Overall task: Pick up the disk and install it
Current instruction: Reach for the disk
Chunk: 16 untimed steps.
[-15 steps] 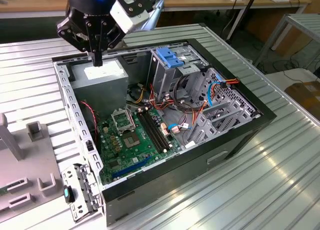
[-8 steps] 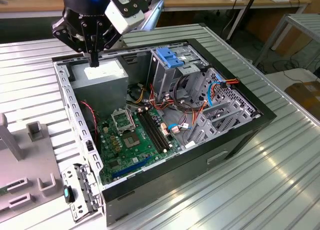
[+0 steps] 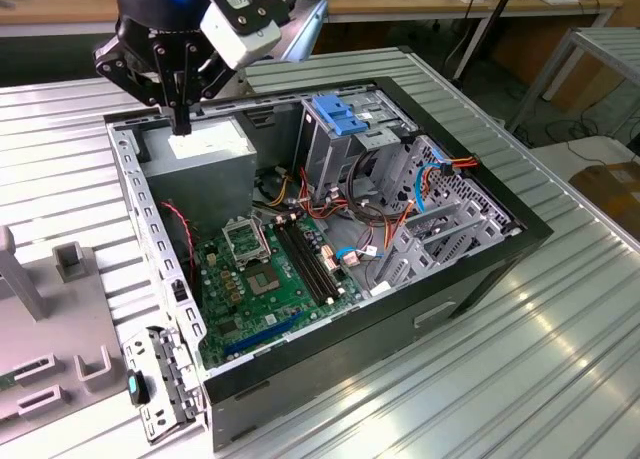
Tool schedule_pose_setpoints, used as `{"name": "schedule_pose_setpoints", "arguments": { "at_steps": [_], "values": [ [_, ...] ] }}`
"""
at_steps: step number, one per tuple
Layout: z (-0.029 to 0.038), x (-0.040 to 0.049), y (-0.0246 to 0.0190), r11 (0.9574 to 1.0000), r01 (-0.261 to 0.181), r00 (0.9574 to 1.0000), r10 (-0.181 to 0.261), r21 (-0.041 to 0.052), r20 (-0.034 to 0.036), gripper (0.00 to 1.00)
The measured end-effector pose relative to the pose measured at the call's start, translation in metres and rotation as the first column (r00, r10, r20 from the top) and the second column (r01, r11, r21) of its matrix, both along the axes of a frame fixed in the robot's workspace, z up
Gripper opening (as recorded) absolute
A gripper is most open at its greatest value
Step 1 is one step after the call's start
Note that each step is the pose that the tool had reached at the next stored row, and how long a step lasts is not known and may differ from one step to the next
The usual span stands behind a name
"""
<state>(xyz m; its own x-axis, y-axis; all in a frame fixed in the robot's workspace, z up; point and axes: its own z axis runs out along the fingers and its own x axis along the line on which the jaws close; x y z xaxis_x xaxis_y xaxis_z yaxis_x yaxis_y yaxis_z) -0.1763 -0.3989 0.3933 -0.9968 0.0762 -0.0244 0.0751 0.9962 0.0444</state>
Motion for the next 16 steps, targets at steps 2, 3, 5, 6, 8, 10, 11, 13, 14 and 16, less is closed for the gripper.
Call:
{"name": "schedule_pose_setpoints", "arguments": {
  "at_steps": [2, 3, 5, 6, 8, 10, 11, 13, 14, 16],
  "values": [
    [-0.0001, -0.0032, 0.0000, 1.0000, 0.000, 1.0000, 0.000, 0.0001, 0.0001, 0.11],
    [0.0000, -0.0049, 0.0000, 1.0000, 0.000, 1.0000, 0.000, 0.0000, 0.0001, 0.11],
    [-0.0001, -0.0086, 0.0000, 1.0000, 0.000, 1.0000, 0.000, 0.0001, 0.0001, 0.11],
    [-0.0001, -0.0094, 0.0000, 1.0000, 0.000, 1.0000, 0.000, 0.0001, 0.0001, 0.11],
    [-0.0001, -0.0135, 0.0000, 1.0000, 0.000, 1.0000, 0.000, 0.0001, 0.0001, 0.11],
    [0.0000, -0.0163, 0.0000, 1.0000, 0.000, 1.0000, 0.000, 0.0000, 0.0000, 0.11],
    [-0.0001, -0.0180, 0.0000, 1.0000, 0.000, 1.0000, 0.000, 0.0001, 0.0001, 0.11],
    [-0.0001, -0.0199, 0.0000, 1.0000, 0.000, 1.0000, 0.000, 0.0001, 0.0001, 0.11],
    [-0.0001, -0.0214, 0.0000, 1.0000, 0.000, 1.0000, 0.000, 0.0001, 0.0001, 0.11],
    [0.0000, -0.0264, 0.0000, 1.0000, 0.000, 1.0000, 0.000, 0.0001, 0.0001, 0.11]
  ]
}}
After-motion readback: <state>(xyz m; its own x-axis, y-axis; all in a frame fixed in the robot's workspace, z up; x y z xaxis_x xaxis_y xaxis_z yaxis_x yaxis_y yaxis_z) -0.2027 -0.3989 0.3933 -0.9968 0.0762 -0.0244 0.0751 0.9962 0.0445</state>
